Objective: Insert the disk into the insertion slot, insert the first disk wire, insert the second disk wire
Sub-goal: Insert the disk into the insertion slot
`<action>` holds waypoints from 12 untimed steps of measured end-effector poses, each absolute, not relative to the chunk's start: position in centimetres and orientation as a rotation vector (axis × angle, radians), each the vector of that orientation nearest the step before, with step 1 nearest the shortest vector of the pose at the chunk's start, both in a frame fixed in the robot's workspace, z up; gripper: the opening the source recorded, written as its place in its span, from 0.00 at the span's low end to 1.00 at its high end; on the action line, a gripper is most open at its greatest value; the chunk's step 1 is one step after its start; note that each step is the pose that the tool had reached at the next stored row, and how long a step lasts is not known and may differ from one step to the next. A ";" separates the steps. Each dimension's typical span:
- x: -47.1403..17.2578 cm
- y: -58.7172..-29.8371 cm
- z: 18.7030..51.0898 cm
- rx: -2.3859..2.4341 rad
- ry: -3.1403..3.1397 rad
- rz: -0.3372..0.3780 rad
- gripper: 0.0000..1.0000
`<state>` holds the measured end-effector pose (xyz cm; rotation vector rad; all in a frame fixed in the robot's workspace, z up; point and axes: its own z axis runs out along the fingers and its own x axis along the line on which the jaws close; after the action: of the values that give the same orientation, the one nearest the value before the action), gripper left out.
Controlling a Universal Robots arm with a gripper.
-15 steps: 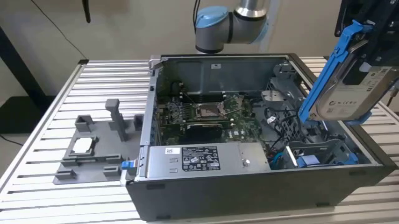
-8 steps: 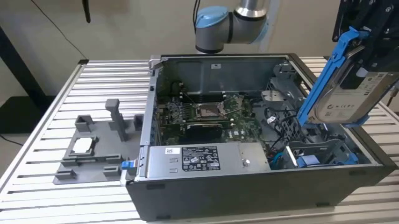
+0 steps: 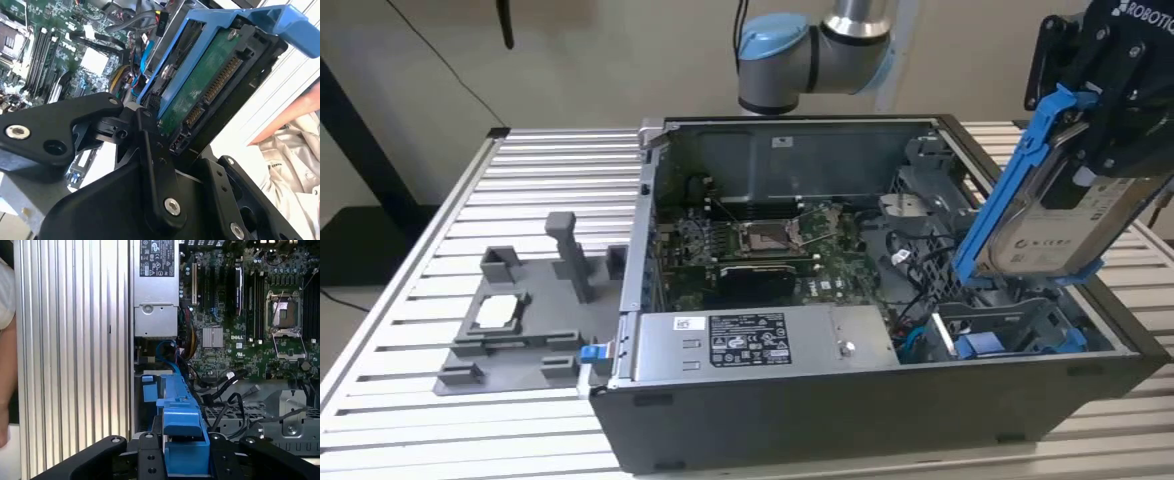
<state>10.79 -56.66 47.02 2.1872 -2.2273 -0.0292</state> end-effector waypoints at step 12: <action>11.0 -56.7 45.1 2.192 -2.232 -0.021 0.33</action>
<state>10.97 -56.66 45.06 2.1923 -2.2321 -0.0211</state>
